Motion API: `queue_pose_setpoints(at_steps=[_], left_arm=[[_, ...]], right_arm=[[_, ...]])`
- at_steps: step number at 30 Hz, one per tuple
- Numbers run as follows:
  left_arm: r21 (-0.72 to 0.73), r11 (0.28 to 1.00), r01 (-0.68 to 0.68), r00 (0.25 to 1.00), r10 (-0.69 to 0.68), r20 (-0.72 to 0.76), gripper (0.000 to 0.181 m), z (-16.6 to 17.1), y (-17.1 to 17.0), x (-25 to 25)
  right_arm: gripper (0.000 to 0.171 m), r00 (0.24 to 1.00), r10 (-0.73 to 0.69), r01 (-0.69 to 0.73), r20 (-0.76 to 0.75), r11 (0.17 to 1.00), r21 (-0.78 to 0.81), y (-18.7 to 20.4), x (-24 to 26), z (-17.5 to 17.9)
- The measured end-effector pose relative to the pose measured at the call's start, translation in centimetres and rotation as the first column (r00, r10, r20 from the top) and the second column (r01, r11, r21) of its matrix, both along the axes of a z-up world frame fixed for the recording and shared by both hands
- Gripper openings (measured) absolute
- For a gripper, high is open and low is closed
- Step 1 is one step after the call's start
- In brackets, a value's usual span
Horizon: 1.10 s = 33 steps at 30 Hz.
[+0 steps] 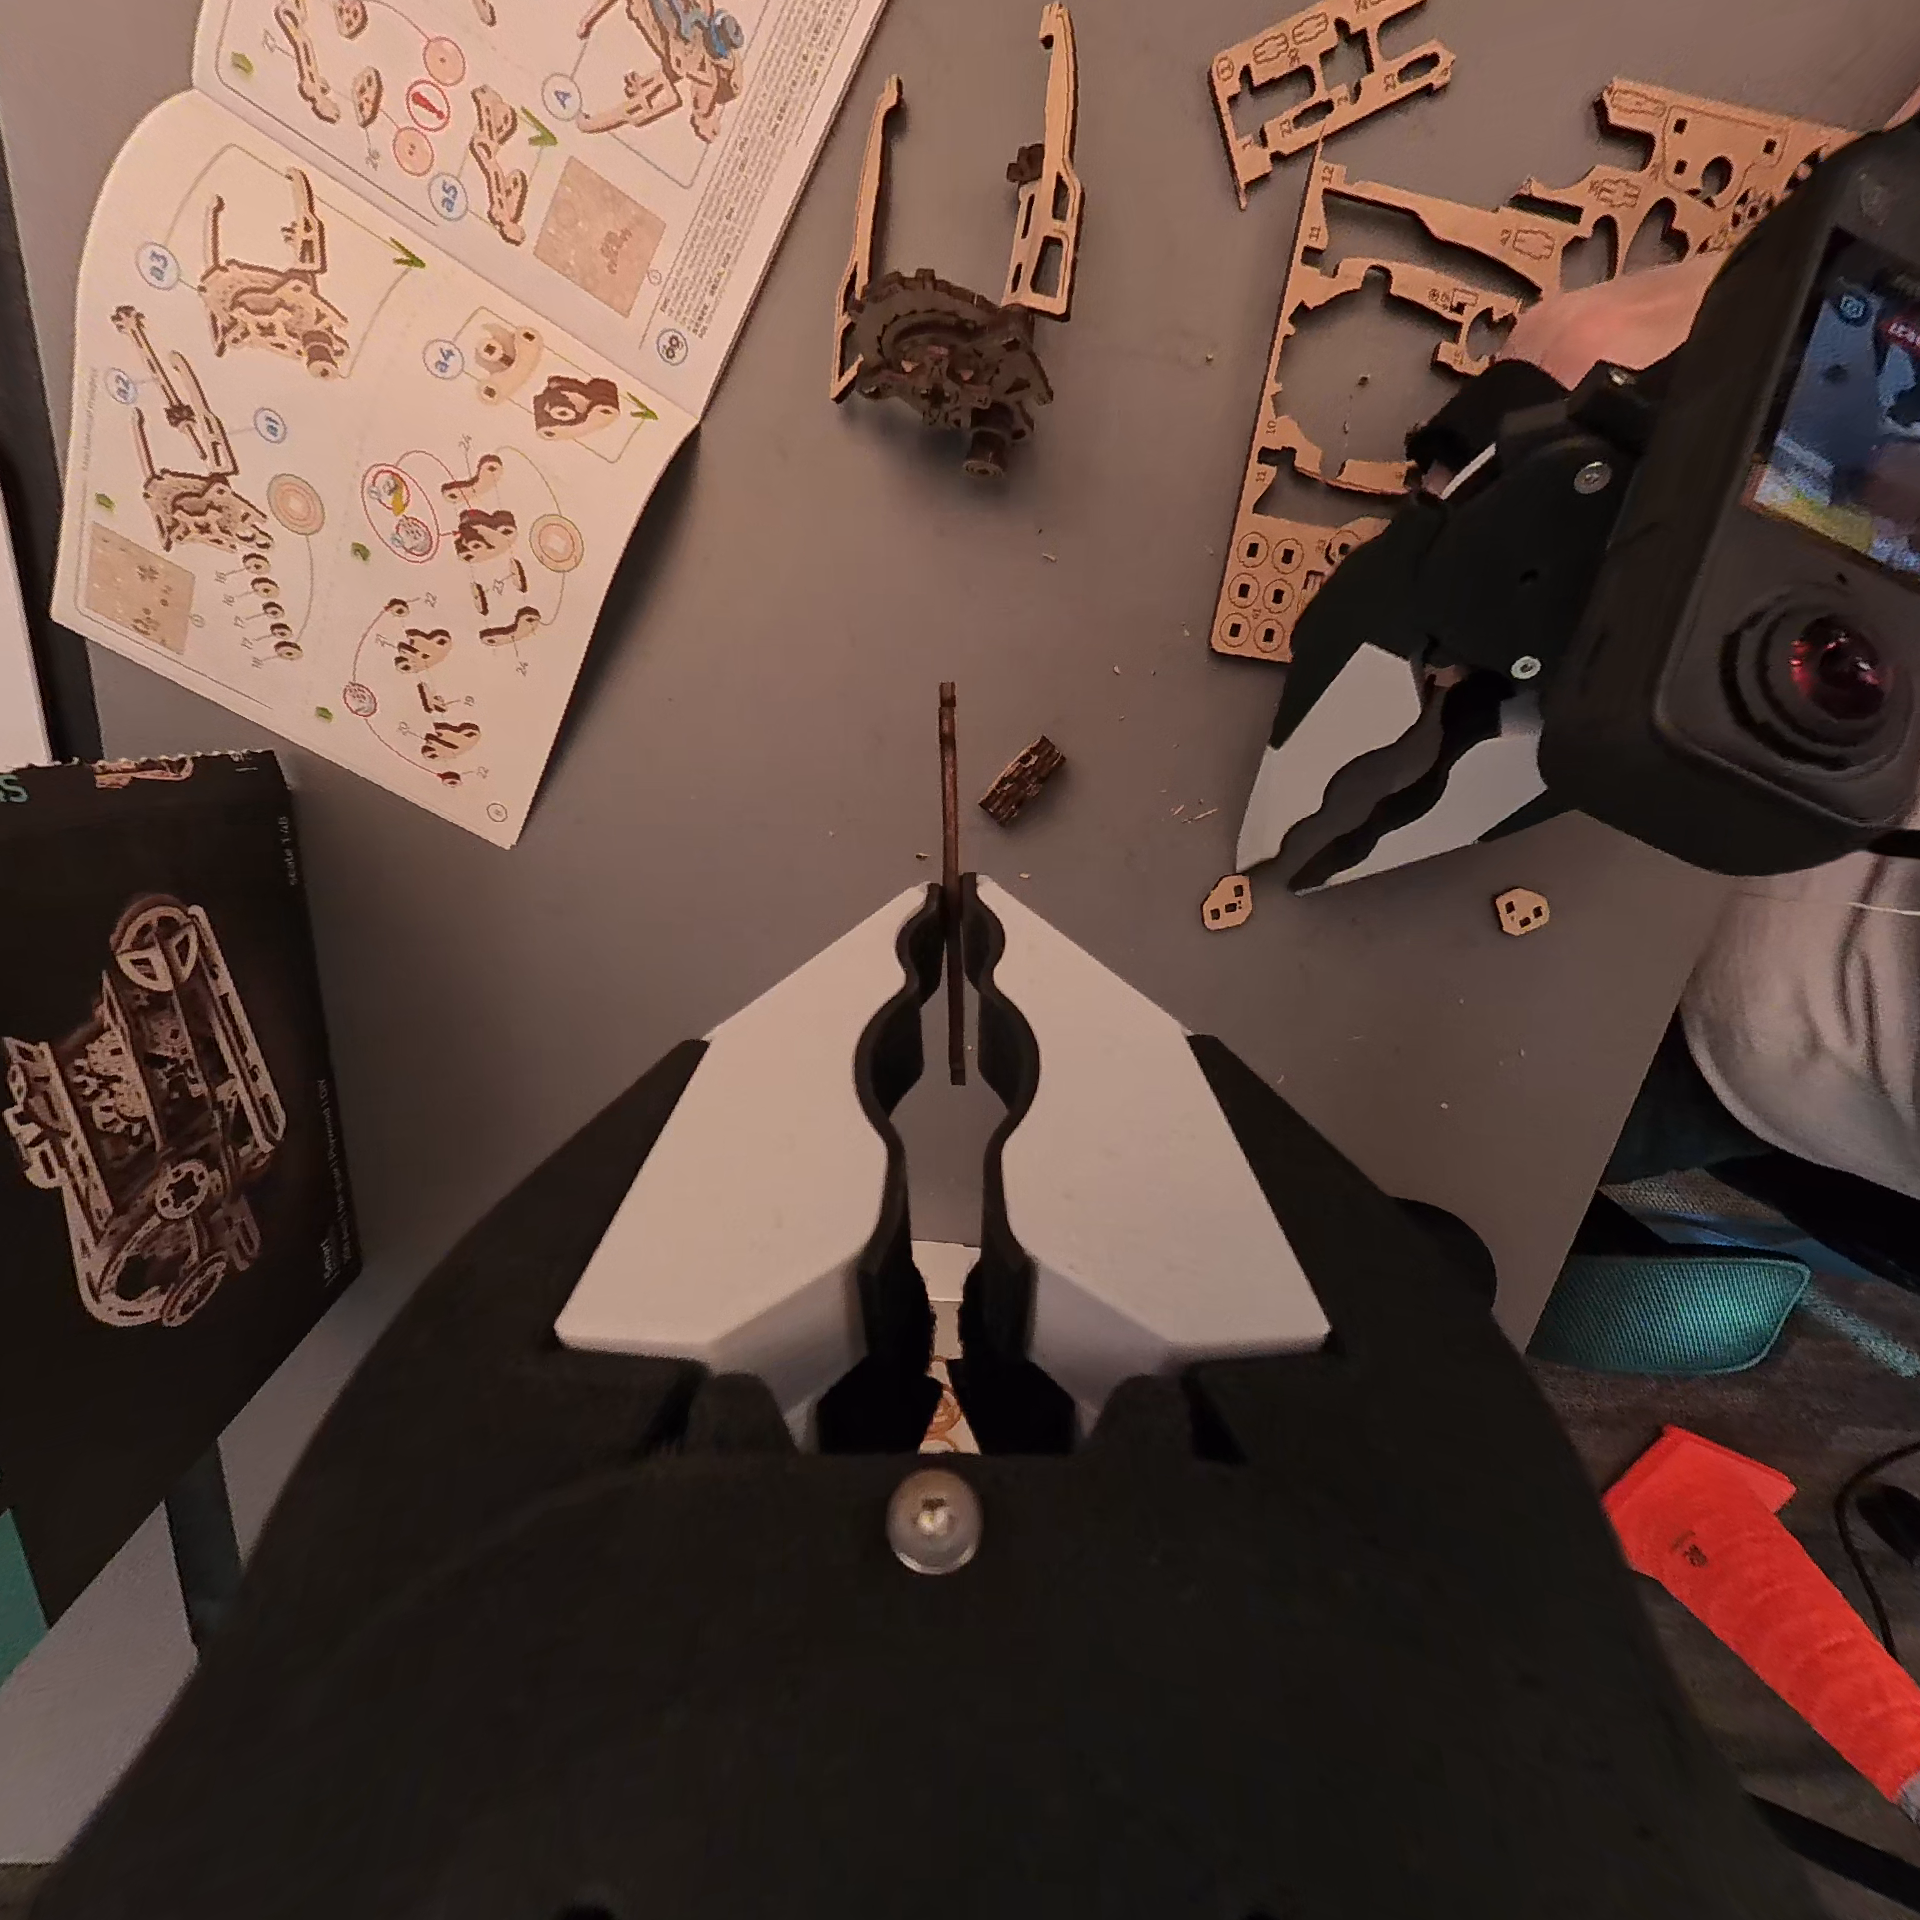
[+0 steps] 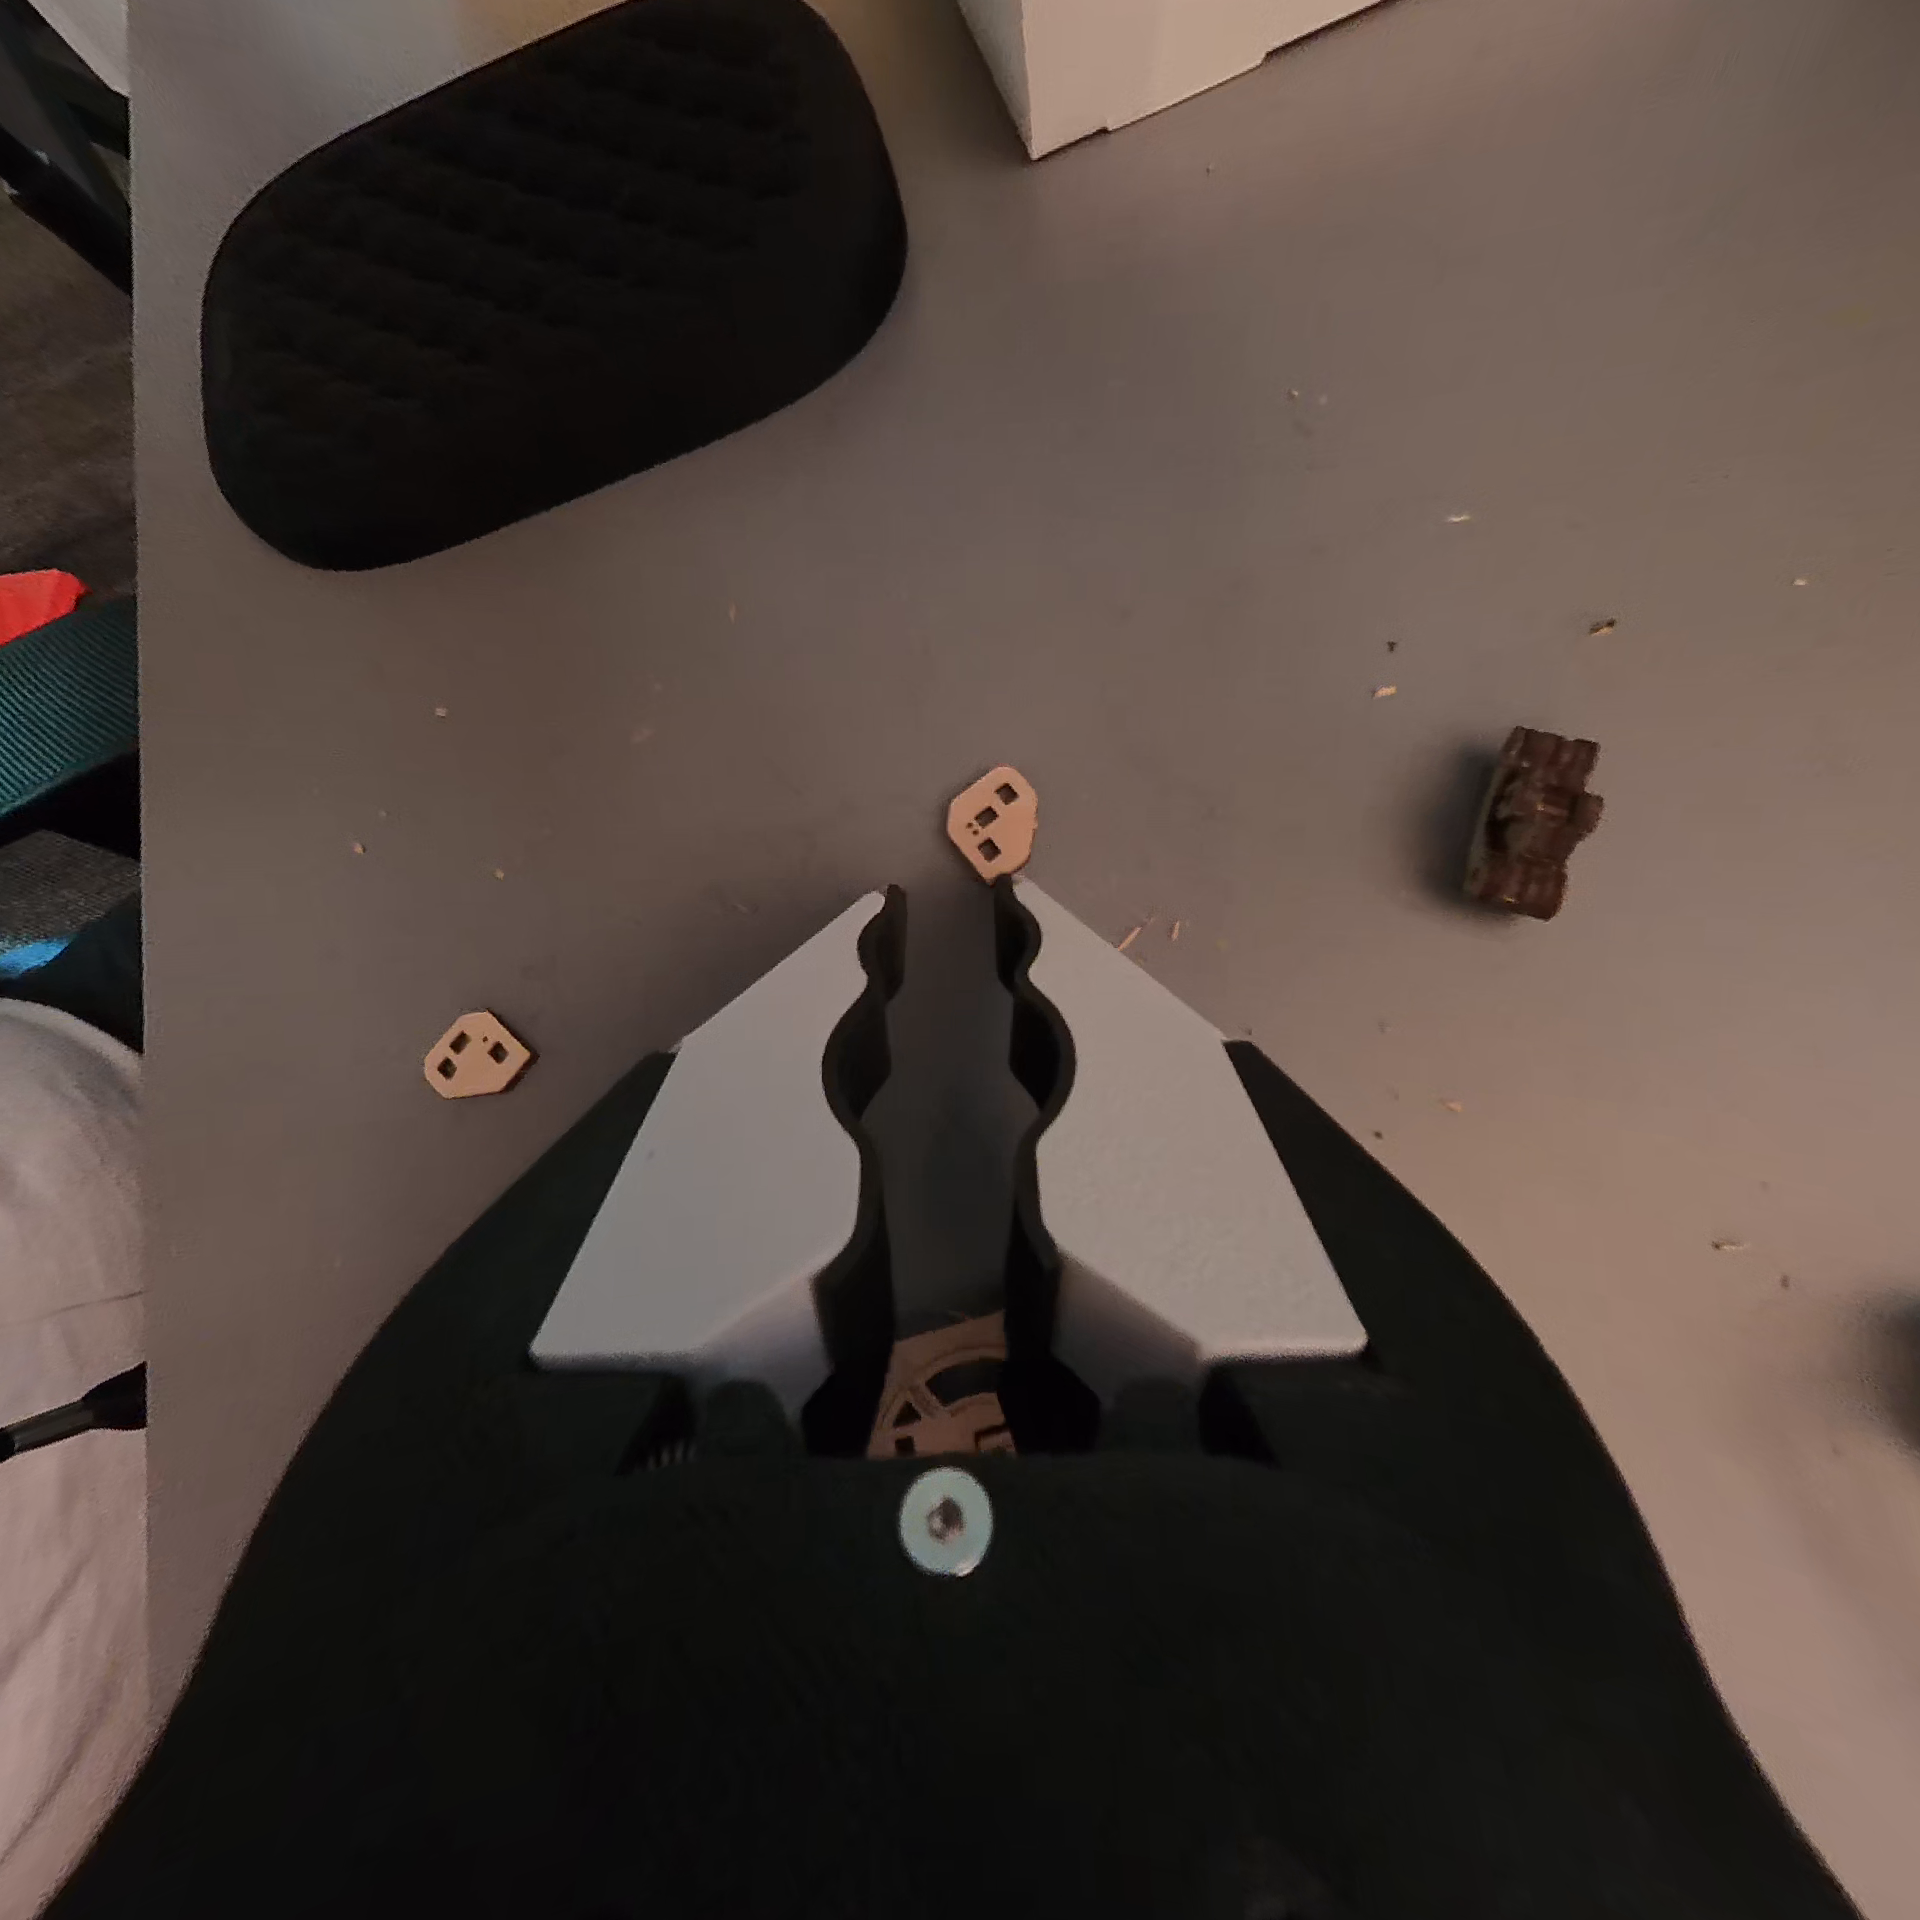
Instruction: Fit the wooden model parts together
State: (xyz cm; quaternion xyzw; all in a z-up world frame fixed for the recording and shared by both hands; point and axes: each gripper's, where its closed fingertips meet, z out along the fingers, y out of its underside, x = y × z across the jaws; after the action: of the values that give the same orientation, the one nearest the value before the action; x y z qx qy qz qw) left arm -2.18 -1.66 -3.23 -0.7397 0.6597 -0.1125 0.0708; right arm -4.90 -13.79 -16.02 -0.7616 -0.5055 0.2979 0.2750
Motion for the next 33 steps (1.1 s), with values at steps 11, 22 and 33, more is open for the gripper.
queue_pose_setpoints(at_steps=[11,22,33], left_arm=[[0.003,1.000,0.002,1.000,-0.002,0.002,0.001,-0.1,0.0,0.0],[-0.002,1.000,0.002,1.000,-0.002,0.002,0.001,-0.2,0.1,0.2],[-0.005,1.000,-0.007,1.000,0.007,0.020,0.000,-0.4,0.1,0.1]], right_arm=[[0.016,0.998,0.048,-0.044,-0.029,0.993,0.107,0.3,-0.2,1.4],[0.017,0.986,0.166,-0.160,-0.021,0.971,0.180,-2.0,-2.3,0.7],[0.014,0.984,0.174,-0.176,0.027,0.970,0.169,-1.4,-2.0,0.0]])
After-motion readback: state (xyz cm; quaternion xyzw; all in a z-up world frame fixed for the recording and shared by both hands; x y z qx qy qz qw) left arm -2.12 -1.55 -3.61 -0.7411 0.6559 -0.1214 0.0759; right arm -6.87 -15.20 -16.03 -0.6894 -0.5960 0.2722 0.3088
